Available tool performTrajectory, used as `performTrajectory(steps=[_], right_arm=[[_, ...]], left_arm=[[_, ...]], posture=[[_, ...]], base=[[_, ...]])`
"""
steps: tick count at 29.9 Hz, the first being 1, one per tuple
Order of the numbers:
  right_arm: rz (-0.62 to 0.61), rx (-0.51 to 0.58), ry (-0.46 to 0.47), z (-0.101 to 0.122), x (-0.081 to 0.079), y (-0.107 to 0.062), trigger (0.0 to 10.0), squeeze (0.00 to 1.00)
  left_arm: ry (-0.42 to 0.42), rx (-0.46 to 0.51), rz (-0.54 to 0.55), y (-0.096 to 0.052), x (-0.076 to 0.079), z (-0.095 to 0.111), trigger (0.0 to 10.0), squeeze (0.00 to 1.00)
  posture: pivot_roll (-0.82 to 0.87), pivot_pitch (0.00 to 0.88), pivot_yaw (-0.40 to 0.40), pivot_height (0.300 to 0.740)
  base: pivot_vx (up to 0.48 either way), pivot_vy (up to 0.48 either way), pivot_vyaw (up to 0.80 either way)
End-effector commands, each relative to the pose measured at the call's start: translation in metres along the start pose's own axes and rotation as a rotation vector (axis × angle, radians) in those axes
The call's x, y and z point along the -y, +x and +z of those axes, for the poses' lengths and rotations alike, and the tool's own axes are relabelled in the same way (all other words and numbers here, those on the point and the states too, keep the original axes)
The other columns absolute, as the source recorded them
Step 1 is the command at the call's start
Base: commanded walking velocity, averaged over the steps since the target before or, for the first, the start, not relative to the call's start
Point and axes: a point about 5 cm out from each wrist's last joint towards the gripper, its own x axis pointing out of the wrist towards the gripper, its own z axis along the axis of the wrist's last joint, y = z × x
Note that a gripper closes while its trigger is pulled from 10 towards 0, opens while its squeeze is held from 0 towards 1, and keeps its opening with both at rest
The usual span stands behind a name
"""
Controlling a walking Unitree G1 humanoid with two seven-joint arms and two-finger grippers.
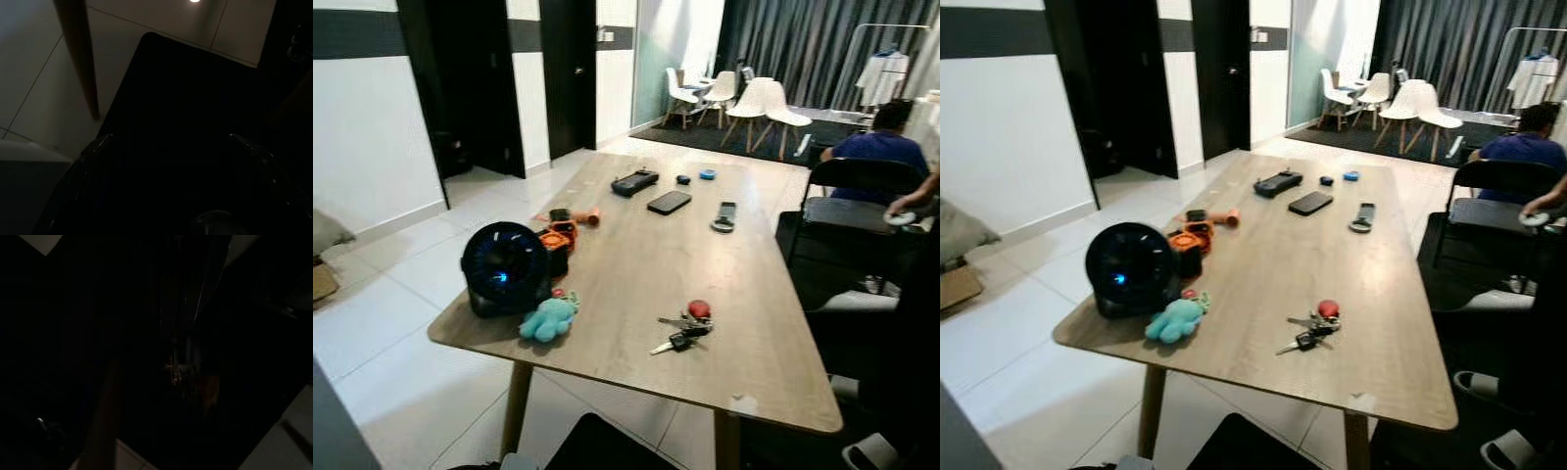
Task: Hang keys on a hook
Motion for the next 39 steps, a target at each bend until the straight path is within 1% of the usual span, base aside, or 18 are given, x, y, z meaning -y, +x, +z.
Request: performTrajectory(steps=[1, 7, 9, 13, 23, 26, 28, 30, 33, 36, 39], right_arm=[[-0.004, 0.002, -0.002, -0.001, 0.002, -0.001, 10.0, 0.0], [-0.002, 0.007, -0.014, 0.002, 0.002, 0.0, 10.0, 0.0], [0.004, 0.01, -0.022, 0.003, 0.0, 0.001, 10.0, 0.0], [0.01, 0.011, -0.029, 0.004, -0.001, 0.001, 10.0, 0.0], [0.014, 0.003, -0.038, 0.003, -0.002, 0.001, 10.0, 0.0], [0.012, 0.001, -0.041, 0.002, -0.001, 0.001, 10.0, 0.0], [0.011, -0.001, -0.046, 0.001, -0.001, 0.0, 10.0, 0.0], [0.011, -0.002, -0.047, 0.001, -0.001, 0.0, 10.0, 0.0], [0.004, -0.003, -0.044, 0.001, -0.001, 0.0, 10.0, 0.0], [0.003, -0.001, -0.042, 0.001, -0.001, 0.0, 10.0, 0.0], [0.003, 0.0, -0.04, 0.001, -0.001, 0.001, 10.0, 0.0]], left_arm=[[0.005, -0.038, 0.005, -0.005, -0.004, -0.009, 10.0, 0.0], [-0.002, -0.041, 0.021, -0.006, -0.005, -0.011, 10.0, 0.0], [0.008, -0.043, 0.029, -0.007, -0.006, -0.012, 10.0, 0.0], [-0.006, -0.042, 0.047, -0.008, -0.008, -0.013, 10.0, 0.0], [-0.014, -0.043, 0.05, -0.008, -0.01, -0.013, 10.0, 0.0], [-0.018, -0.055, 0.055, -0.008, -0.01, -0.015, 10.0, 0.0], [-0.018, -0.087, 0.051, -0.008, -0.009, -0.018, 10.0, 0.0], [-0.013, -0.098, 0.054, -0.008, -0.009, -0.019, 10.0, 0.0], [-0.006, -0.125, 0.084, -0.008, -0.011, -0.022, 10.0, 0.0], [-0.014, -0.125, 0.089, -0.008, -0.012, -0.022, 10.0, 0.0], [-0.004, -0.114, 0.088, -0.008, -0.013, -0.021, 10.0, 0.0]], posture=[[0.05, 0.033, -0.043, 0.74], [0.05, 0.035, -0.045, 0.74], [0.06, 0.034, -0.048, 0.74], [0.06, 0.034, -0.047, 0.74], [0.06, 0.035, -0.046, 0.74], [0.06, 0.035, -0.045, 0.74], [0.06, 0.035, -0.043, 0.74], [0.07, 0.036, -0.042, 0.74], [0.07, 0.038, -0.041, 0.74], [0.07, 0.039, -0.04, 0.74], [0.07, 0.037, -0.035, 0.74]], base=[[0.0, 0.0, 0.69], [0.0, 0.0, 0.8], [0.0, 0.0, 0.8], [0.0, 0.0, 0.8], [0.0, 0.0, 0.8], [0.0, 0.0, 0.8], [0.0, 0.0, 0.8], [0.0, 0.0, 0.8], [0.0, 0.0, 0.8], [0.0, 0.0, 0.8], [0.0, 0.0, 0.8]])
